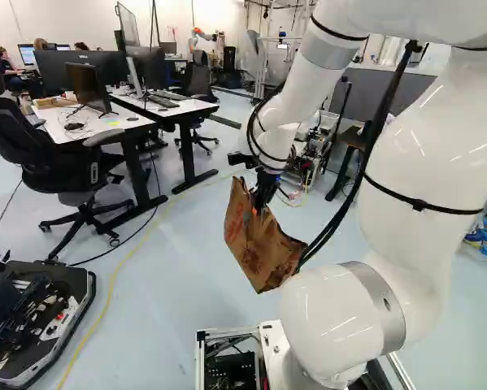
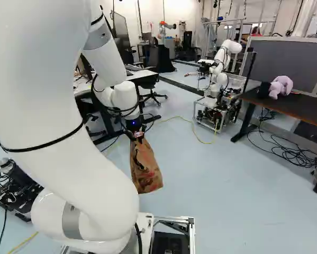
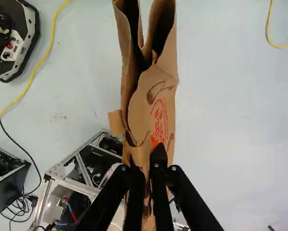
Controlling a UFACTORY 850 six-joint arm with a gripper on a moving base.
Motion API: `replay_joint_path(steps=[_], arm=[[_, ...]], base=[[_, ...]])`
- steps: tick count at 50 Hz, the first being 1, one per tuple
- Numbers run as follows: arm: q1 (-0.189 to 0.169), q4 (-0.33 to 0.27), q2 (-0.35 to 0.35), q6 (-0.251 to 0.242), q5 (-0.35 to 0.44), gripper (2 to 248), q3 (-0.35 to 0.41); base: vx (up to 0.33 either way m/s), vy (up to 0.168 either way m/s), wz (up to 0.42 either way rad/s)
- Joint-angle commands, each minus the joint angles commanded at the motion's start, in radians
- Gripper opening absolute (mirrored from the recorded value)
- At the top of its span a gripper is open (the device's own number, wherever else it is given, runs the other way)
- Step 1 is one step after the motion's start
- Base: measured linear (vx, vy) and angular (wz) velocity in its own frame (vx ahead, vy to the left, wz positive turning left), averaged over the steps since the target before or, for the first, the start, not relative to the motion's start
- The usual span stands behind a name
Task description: Pick up the bag on the ground and place it on the table
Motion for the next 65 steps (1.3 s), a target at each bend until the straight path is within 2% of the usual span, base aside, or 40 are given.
replay_joint_path(steps=[31,65], arm=[[-0.005,0.000,0.085,0.000,-0.129,21,-0.030],[-0.012,0.000,0.145,0.000,-0.271,21,-0.095]], base=[[0.000,0.000,0.000],[0.000,0.000,0.000]])
